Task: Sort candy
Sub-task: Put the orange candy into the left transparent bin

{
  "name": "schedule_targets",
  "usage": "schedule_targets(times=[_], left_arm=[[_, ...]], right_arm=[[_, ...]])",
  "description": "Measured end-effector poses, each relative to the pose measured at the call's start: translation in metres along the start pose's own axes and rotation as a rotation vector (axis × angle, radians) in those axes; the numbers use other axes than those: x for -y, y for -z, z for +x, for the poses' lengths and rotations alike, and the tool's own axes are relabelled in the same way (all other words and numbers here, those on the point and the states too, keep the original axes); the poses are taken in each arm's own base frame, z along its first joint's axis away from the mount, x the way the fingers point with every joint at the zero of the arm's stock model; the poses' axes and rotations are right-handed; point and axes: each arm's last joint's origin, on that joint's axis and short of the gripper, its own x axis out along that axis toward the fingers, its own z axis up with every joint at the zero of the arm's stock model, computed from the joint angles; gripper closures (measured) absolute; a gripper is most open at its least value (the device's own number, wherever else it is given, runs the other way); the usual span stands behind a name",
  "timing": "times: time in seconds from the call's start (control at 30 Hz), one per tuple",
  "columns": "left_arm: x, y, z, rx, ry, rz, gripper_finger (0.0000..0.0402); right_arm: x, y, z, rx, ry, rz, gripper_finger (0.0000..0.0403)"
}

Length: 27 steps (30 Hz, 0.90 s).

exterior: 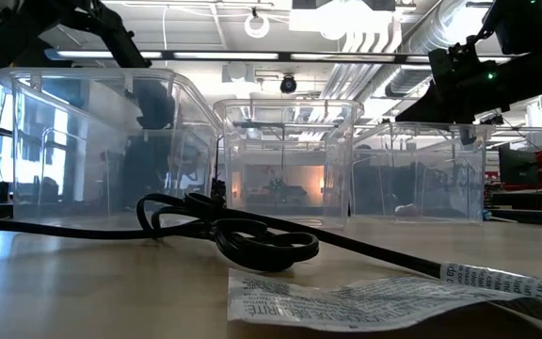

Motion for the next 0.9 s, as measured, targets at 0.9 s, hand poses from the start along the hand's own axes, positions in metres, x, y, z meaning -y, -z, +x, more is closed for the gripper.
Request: schedule_targets(times=[0.9], left_arm=[[-0.065, 0.169, -0.195, 1.055, 0.702, -0.112, 0.0401]], right_arm=[[0.0, 0.0, 0.0, 0.003, 0.0, 0.029, 0.0402]])
